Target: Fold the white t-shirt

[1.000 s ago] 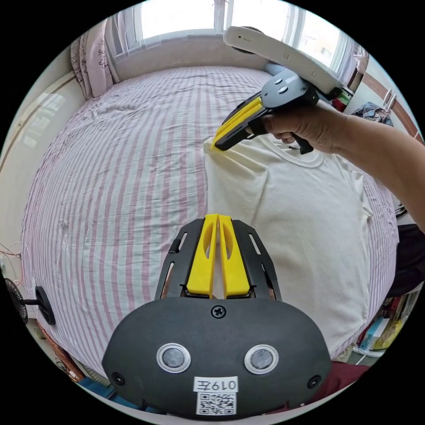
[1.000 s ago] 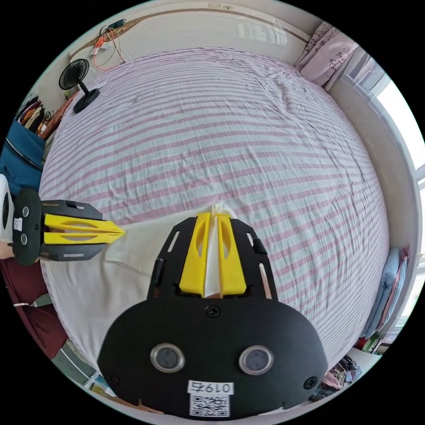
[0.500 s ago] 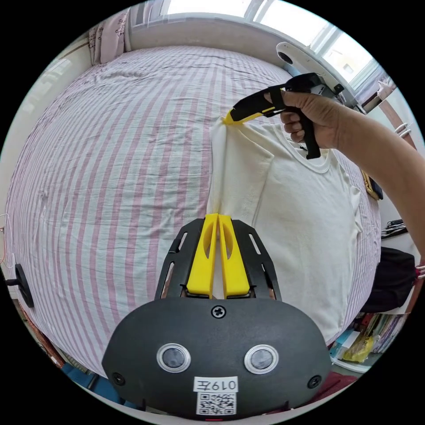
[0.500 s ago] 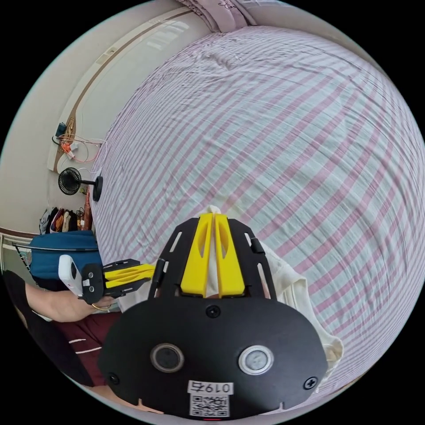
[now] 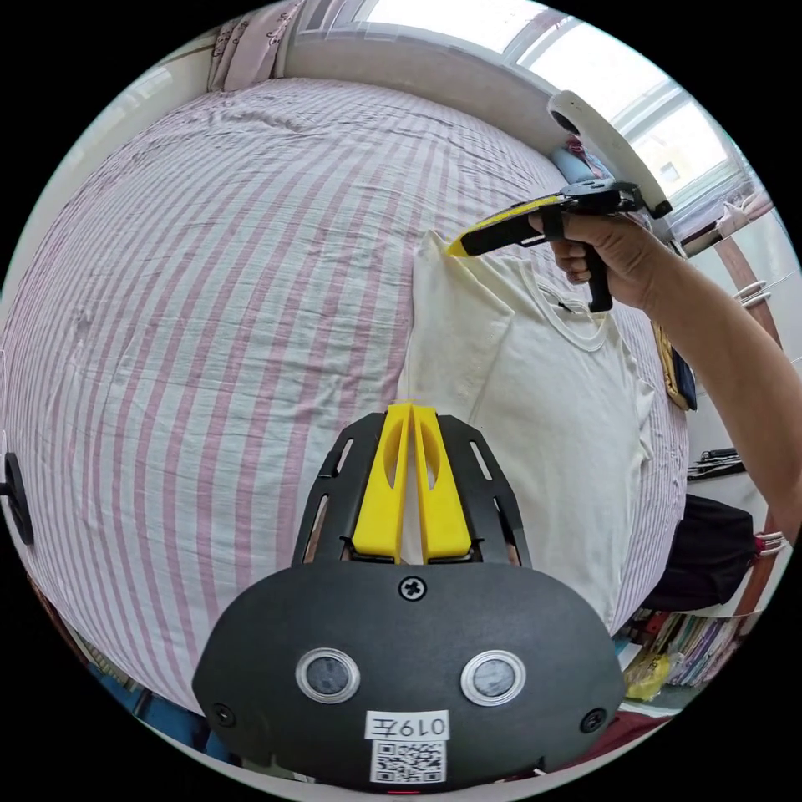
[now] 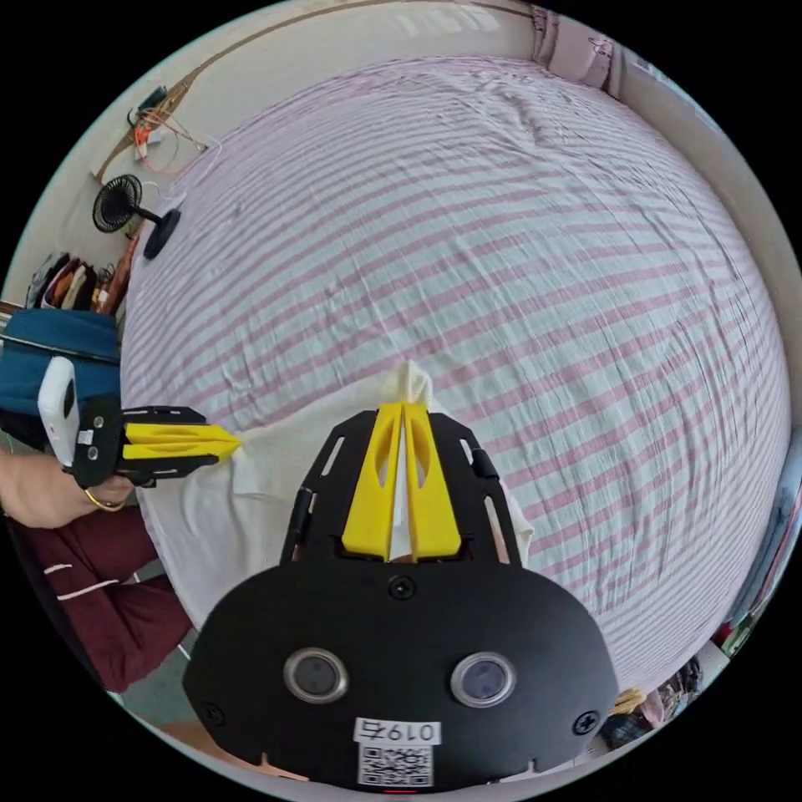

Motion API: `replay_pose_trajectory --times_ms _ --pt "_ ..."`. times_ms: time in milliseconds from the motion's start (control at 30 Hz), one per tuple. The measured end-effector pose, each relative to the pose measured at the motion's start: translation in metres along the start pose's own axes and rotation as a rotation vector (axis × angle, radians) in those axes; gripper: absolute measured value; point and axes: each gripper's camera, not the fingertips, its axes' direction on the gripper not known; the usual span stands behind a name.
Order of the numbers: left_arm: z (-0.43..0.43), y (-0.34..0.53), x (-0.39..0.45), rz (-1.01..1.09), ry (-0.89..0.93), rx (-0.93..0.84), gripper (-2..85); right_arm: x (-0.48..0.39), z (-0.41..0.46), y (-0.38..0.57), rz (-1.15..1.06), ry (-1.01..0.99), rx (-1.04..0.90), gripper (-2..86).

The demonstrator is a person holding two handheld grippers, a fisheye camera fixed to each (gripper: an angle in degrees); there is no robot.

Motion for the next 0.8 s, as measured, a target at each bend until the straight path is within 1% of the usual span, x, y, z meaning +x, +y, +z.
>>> replay_pose_trajectory --times_ms 33,233,333,433,500,567,633,667,700,800 --pt "0.001 0.0 0.001 0.004 -0.008 -0.008 0.8 -0.004 0.004 0.0 -0.001 0.041 -0.008 -0.6" --pt "-0.023 0.002 0.003 -0.027 -0.083 0.07 0.9 -0.018 -0.029 0.031 0.046 0.027 0.171 -1.0" --pt "-0.02 -0.005 0.02 0.054 -0.098 0.063 1.0 -0.025 -0.034 0.055 0.082 -0.015 0.204 -1.0" --pt "-0.006 -0.011 0.046 0.195 -0.141 0.048 1.0 -0.037 -0.034 0.08 0.115 -0.028 0.209 -1.0" --pt "0.012 -0.014 0.058 0.27 -0.204 -0.019 1.0 -0.044 -0.036 0.099 0.143 -0.032 0.218 -1.0" --pt "0.006 -0.015 0.06 0.278 -0.208 0.007 1.0 -0.047 -0.056 0.139 0.26 -0.079 0.352 -1.0" --pt "-0.01 -0.015 0.061 0.257 -0.205 0.05 1.0 -0.061 -0.079 0.175 0.317 -0.088 0.472 -1.0" --pt "-0.024 -0.014 0.064 0.256 -0.189 0.093 0.9 -0.075 -0.092 0.199 0.342 -0.068 0.532 -1.0" --pt "-0.035 -0.012 0.069 0.277 -0.178 0.124 0.9 -0.083 -0.097 0.21 0.356 -0.054 0.545 -1.0" --pt "-0.044 -0.007 0.088 0.347 -0.165 0.105 1.0 -0.13 -0.115 0.253 0.386 0.084 0.533 -0.9"
